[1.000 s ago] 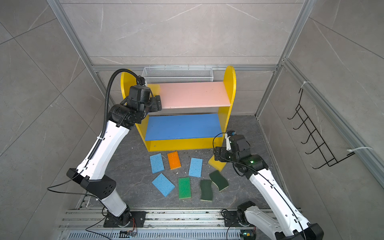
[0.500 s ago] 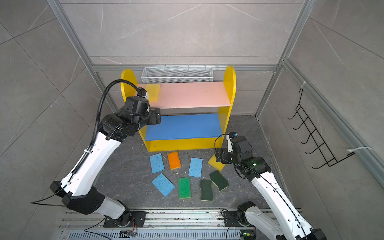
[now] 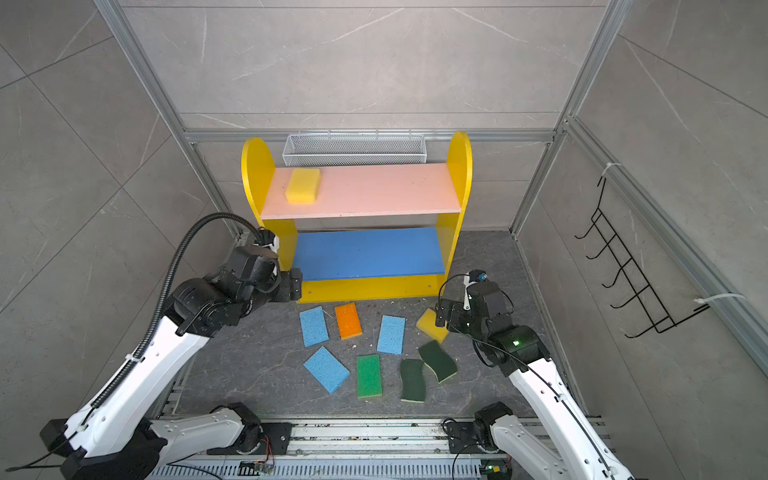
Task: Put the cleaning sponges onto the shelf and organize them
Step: 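Open the left gripper and draw it back down toward the table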
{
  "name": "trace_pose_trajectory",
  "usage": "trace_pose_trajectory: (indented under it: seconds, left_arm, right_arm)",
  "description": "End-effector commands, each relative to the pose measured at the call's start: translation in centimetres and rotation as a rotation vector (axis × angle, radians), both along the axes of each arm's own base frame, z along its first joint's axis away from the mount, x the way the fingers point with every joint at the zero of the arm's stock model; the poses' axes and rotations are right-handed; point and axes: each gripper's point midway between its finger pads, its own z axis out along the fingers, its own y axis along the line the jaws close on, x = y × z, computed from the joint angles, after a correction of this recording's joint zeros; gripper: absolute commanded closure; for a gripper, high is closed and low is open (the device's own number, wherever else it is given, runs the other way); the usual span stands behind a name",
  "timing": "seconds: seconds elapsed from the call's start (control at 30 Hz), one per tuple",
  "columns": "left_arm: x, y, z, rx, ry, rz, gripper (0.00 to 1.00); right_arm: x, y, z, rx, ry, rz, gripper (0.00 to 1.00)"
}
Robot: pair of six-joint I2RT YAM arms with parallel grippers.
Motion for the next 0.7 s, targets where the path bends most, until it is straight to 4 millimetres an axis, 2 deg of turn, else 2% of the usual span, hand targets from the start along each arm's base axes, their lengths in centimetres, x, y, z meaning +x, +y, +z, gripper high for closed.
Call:
trace_pose_trajectory:
  seconds: [0.0,0.17,0.3,0.4,0.67]
  left_arm:
    - [-1.3,1.4,-2.0,0.019,0.054,0.055,0.14]
    - [-2.9,3.1,-4.2,0.016,0.075,0.112,0.14]
    - [-4.1,3.8,-6.3,-0.031,0.094,0.146,0.14]
    - [-4.7,3.5,-7.8,-0.058,0.13,0.141,0.14]
    - [-5.1,3.5,-9.2,-0.067,0.151,0.149,0.14]
  right_arm:
    - [-0.2,-1.0,-0.4,-0.017,0.017,-0.065,0.01]
    - [-0.2,-0.5,-1.6,-0.022,0.057,-0.035,0.02]
    - [-0.5,-0.7,-1.0,0.014,-0.023,-0.049,0.02]
    - [-0.7,-1.0,-1.1,-0.007,-0.022,-0.044,0.01]
    - [-1.6,-0.9,-4.6,-0.067,0.157,-0.023,0.03]
